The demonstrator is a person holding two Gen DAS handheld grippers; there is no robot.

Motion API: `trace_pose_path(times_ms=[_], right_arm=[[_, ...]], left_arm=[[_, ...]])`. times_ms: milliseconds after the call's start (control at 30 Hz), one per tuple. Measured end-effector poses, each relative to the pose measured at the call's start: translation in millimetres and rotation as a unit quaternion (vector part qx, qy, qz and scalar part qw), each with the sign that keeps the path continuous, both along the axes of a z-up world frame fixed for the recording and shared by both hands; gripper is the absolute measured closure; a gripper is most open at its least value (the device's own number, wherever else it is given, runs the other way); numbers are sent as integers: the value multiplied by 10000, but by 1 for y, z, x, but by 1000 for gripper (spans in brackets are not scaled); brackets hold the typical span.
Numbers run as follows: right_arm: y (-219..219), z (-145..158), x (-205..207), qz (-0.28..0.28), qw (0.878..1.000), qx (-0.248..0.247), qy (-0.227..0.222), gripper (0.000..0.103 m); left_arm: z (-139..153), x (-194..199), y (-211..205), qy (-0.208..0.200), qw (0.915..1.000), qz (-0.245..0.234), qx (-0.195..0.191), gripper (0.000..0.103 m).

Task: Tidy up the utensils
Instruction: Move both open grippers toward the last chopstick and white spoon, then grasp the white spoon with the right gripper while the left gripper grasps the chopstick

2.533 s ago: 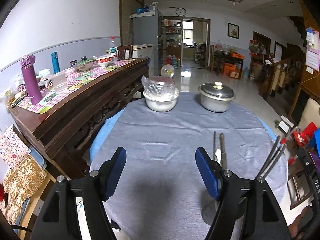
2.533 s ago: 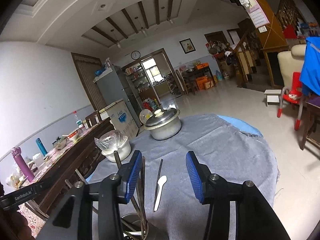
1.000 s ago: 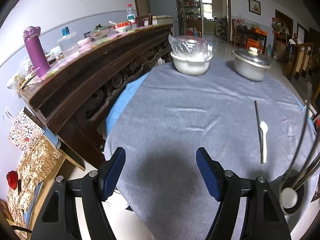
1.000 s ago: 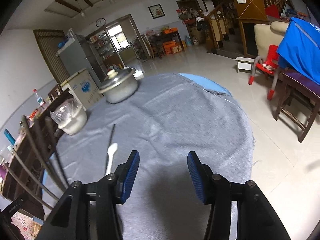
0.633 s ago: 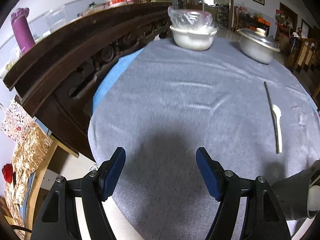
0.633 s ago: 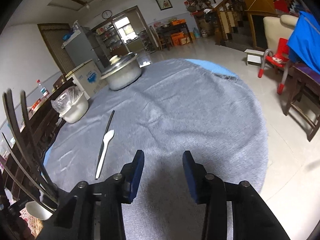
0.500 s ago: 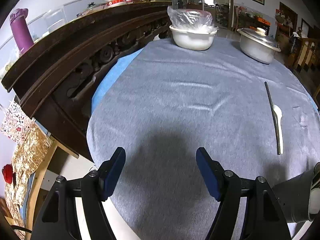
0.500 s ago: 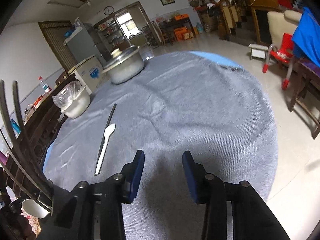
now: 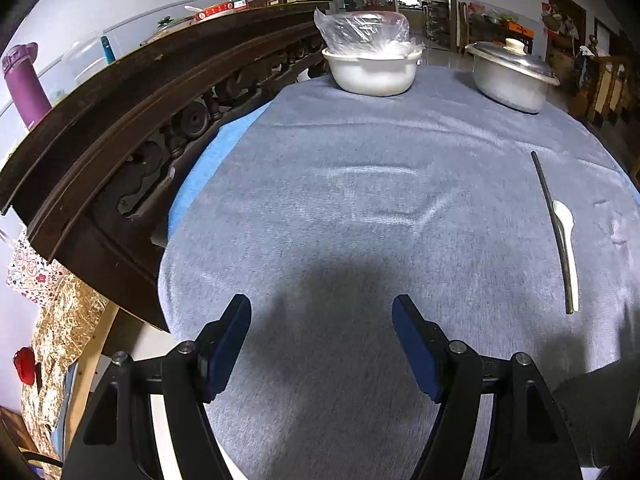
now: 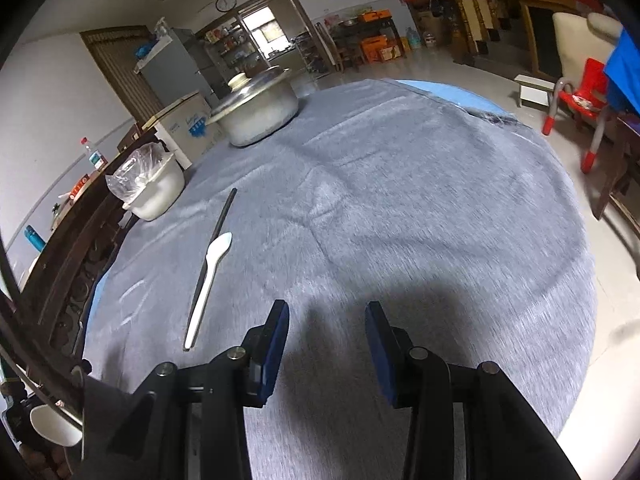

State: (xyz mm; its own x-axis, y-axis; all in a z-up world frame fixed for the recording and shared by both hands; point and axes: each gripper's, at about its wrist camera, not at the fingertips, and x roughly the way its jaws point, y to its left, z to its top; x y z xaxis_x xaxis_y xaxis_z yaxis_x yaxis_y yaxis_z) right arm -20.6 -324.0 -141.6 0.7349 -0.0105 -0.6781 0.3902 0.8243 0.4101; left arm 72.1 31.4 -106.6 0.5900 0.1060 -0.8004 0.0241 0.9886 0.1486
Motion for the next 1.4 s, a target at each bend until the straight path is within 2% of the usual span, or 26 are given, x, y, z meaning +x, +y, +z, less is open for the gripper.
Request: trace_pose_path(times_ms=[300, 700, 1000, 1167, 1300, 1400], right_arm=[[3, 0, 54, 770, 9965, 336, 45, 61], [38, -8, 140, 2121, 9763, 320, 291, 60], [56, -14, 163, 2452, 9686, 127, 392, 59], [61, -14, 169, 2540, 9661, -169, 427, 58], [70, -14, 171, 2666, 9600, -695, 488, 59], [77, -14, 170, 2760, 9523, -1186, 543, 68]], left_arm=[[-10, 14, 2, 118, 9999, 32, -107, 29], [-21, 22, 0, 185, 9996, 7, -198, 29], [-30, 24, -3, 110, 9987, -183, -458, 29], [-39, 27, -7, 244, 9979, -203, -565, 29], [-38, 27, -8, 244, 9977, -219, -601, 29], [-37, 26, -10, 230, 9977, -247, -587, 29]])
